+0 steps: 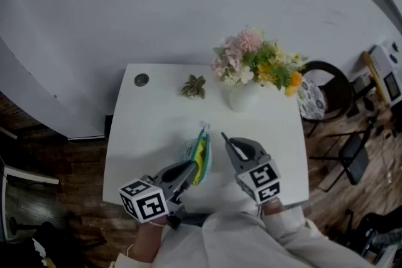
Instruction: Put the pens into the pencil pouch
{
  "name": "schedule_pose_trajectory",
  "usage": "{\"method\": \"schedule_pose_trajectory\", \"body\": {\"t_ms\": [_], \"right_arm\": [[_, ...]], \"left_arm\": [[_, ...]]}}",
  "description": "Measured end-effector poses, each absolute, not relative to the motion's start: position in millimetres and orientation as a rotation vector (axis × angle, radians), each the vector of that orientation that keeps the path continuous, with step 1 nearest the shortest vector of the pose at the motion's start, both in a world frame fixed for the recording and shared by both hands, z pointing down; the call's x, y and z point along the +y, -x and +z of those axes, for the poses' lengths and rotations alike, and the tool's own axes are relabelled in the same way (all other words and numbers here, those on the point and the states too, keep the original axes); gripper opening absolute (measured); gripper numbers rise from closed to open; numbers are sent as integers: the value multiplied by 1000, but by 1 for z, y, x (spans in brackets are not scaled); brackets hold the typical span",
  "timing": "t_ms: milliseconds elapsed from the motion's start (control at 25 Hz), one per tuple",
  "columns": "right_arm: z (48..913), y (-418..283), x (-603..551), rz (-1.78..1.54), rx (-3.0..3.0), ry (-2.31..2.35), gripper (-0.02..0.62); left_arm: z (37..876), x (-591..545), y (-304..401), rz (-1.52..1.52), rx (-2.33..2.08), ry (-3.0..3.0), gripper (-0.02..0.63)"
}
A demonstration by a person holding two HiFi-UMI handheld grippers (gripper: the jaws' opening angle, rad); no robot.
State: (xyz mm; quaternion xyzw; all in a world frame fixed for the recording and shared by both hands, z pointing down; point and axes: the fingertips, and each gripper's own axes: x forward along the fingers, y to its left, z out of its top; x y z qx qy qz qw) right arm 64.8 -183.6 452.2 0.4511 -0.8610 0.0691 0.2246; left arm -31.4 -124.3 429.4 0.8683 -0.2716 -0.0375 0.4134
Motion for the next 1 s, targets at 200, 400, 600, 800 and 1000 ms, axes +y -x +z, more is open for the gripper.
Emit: {"method": "schedule_pose_trajectory", "body": {"t_ms": [200, 400, 600, 800, 1000], "right_arm": [[409, -55, -180, 149, -2482, -1299, 34], [371, -43, -179, 81, -2590, -1318, 34], [338, -23, -176, 48, -2721, -1292, 34], [299, -6, -172, 49, -2898, -1267, 34], [283, 7, -167, -1, -3017, -1205, 34]], "left_arm": [[429, -126, 33, -114, -696, -2174, 28], [428, -127, 36, -121, -701, -2171, 28], [427, -127, 37, -122, -700, -2175, 28], [427, -124, 35, -108, -678, -2182, 28], [428, -122, 33, -98, -664, -2189, 28]]}}
